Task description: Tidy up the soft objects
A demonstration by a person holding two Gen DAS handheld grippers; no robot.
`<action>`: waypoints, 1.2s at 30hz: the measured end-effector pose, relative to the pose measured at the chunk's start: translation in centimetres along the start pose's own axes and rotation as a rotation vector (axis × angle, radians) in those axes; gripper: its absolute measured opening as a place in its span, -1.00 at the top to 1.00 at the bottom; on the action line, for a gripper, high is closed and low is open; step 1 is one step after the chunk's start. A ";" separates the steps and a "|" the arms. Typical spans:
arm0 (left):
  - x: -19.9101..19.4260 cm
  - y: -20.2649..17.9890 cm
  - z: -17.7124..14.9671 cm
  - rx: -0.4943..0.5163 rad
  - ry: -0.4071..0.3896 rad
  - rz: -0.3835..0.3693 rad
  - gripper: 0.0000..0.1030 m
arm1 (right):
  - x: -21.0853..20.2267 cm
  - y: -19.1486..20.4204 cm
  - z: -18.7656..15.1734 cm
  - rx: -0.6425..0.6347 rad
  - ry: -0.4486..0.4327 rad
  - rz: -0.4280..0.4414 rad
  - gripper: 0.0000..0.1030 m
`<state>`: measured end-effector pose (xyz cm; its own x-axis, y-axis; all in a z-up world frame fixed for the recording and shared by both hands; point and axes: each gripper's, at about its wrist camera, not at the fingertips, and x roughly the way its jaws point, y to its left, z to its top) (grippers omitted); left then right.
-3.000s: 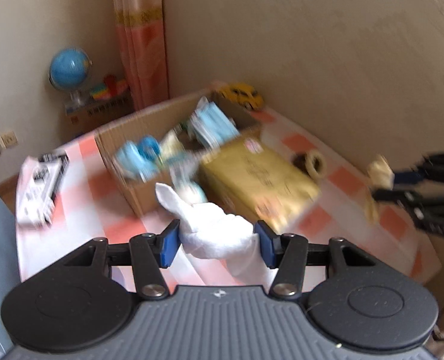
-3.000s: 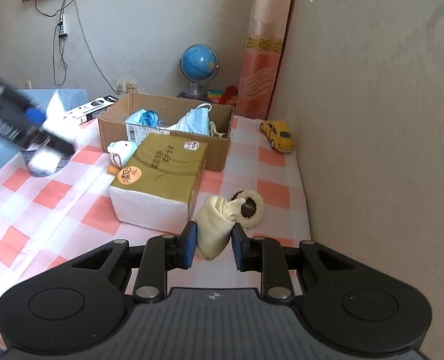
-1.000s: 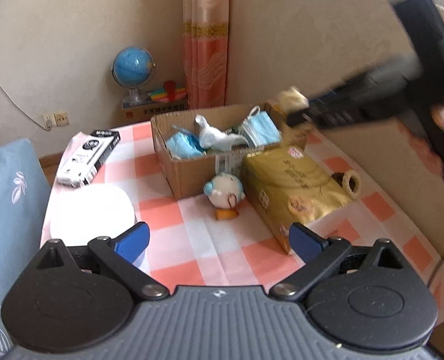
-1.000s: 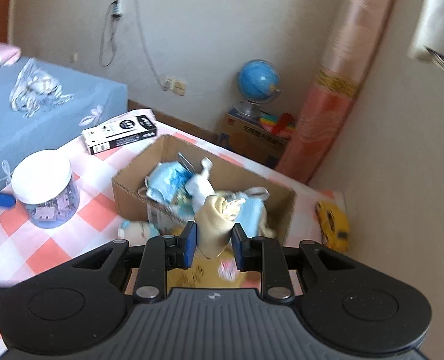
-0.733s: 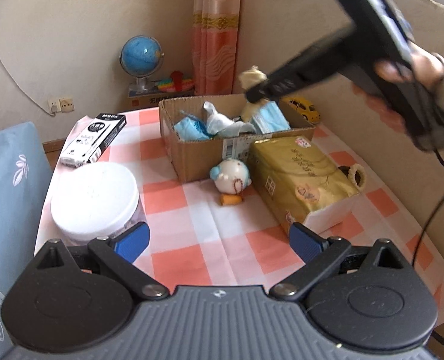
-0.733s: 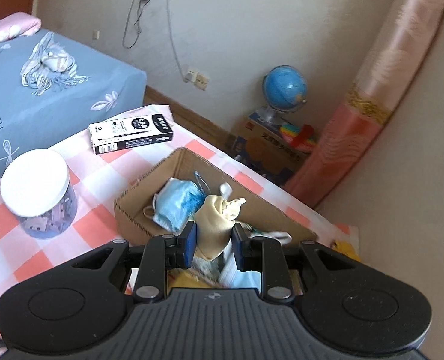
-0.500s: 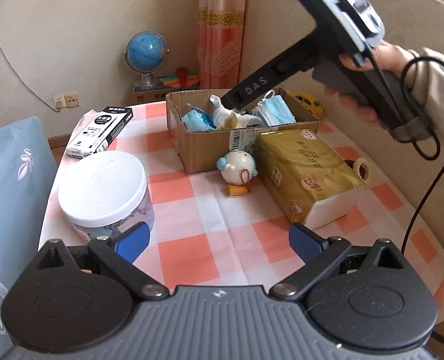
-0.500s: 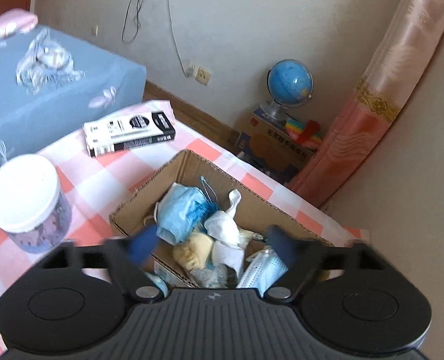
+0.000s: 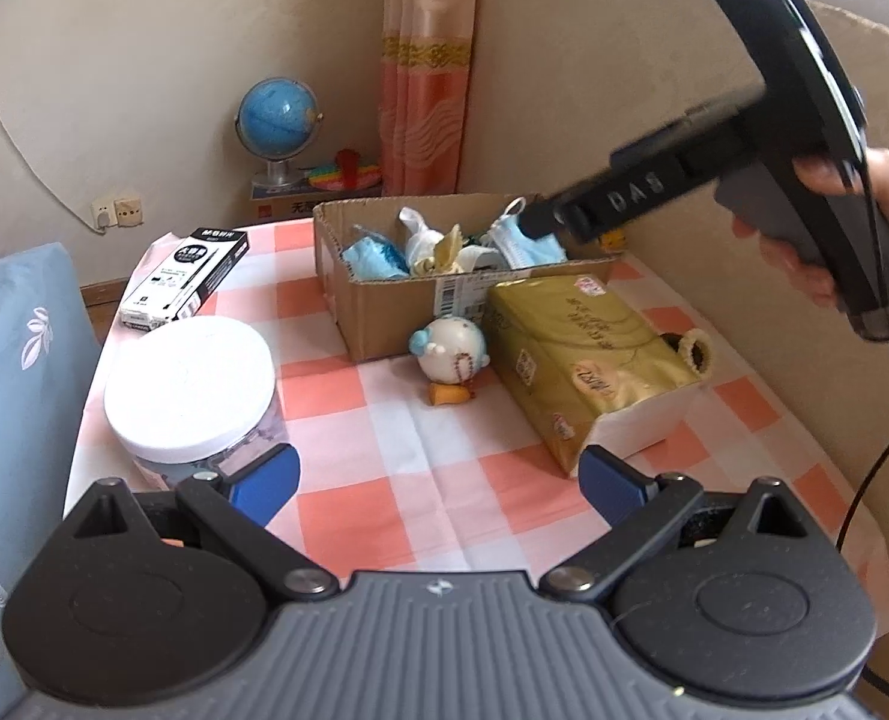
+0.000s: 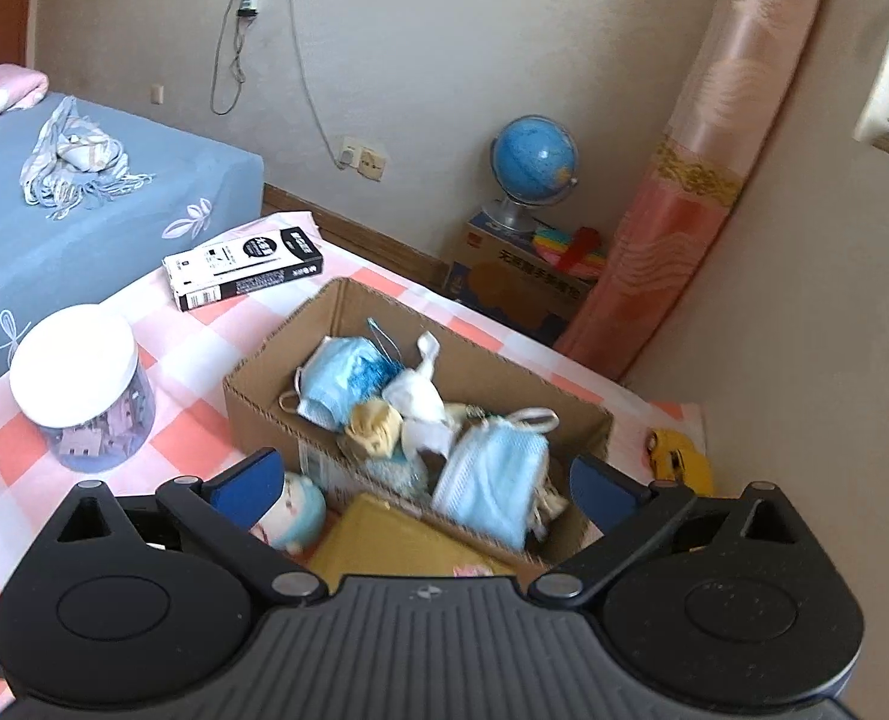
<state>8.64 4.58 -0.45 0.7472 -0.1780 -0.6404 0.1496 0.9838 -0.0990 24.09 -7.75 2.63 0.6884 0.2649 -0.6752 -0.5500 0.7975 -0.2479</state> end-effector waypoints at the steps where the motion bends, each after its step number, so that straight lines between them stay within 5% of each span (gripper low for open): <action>1: -0.2 0.0 0.0 -0.001 -0.005 -0.004 -0.92 | -0.4 -0.3 -0.4 0.012 0.000 -0.002 -1.00; 12: -1.6 -0.3 -0.2 -0.003 -0.037 -0.018 -0.95 | -4.3 -4.6 -5.2 0.225 0.025 -0.114 -0.99; 24: -1.6 -0.7 -0.6 0.013 -0.022 0.000 -0.97 | -1.2 -7.7 -10.3 0.450 0.158 -0.162 -0.60; 30: -1.1 -1.0 -0.6 0.021 -0.006 0.002 -0.97 | 1.7 -9.6 -11.0 0.526 0.210 -0.187 -0.04; 36: -0.6 -1.2 -0.7 0.028 0.008 0.003 -0.97 | 3.6 -9.5 -11.9 0.507 0.257 -0.218 0.02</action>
<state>7.53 3.56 -0.45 0.7423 -0.1750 -0.6468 0.1658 0.9832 -0.0758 26.17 -20.80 -5.69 0.5886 -0.0224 -0.8081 -0.0720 0.9942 -0.0800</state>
